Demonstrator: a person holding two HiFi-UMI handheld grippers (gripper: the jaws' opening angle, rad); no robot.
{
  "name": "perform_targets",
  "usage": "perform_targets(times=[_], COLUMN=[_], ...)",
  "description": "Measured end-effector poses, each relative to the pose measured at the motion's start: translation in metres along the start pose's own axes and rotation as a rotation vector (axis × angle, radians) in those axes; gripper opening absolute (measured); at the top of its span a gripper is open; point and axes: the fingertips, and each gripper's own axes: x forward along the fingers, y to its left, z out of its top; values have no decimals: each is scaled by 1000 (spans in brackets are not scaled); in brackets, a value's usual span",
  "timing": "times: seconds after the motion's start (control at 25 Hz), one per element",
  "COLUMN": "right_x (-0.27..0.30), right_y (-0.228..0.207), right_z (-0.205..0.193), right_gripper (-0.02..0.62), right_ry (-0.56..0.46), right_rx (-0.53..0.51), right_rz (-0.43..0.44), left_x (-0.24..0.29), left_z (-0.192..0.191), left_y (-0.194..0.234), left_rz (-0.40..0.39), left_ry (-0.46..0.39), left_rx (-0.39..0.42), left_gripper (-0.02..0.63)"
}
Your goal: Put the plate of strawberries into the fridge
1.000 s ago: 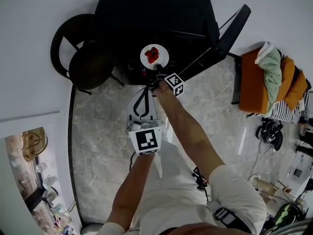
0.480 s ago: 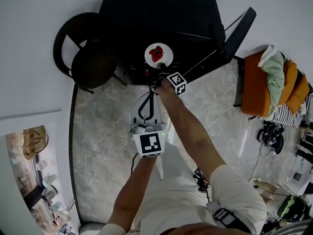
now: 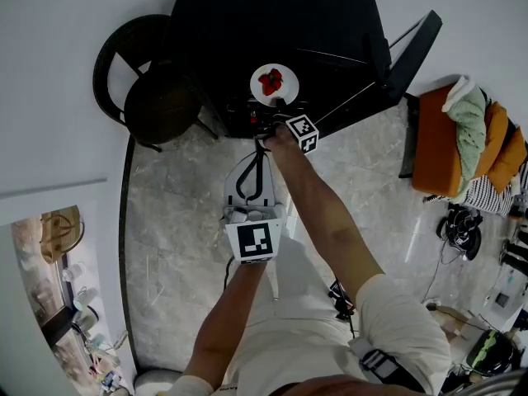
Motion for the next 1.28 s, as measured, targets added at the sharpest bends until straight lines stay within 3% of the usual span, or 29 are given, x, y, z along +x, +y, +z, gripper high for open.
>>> perform_targets(times=[0.44, 0.6, 0.72, 0.88, 1.28], right_x=[-3, -3, -4, 0, -25], right_y=[7, 9, 12, 2, 2], right_z=[-6, -5, -4, 1, -6], right_gripper=[18, 21, 58, 69, 52], right_ry=[-51, -29, -15, -6, 30], right_rx=[60, 40, 35, 3, -23], right_rz=[-5, 47, 94, 133, 136], left_x=[0, 1, 1, -2, -3], left_z=[-3, -5, -7, -7, -4], left_y=[8, 7, 7, 4, -4], left_rz=[9, 8, 8, 8, -8], left_ry=[3, 8, 7, 13, 12], left_rx=[-10, -19, -26, 16, 19], left_gripper=[3, 3, 3, 3, 3])
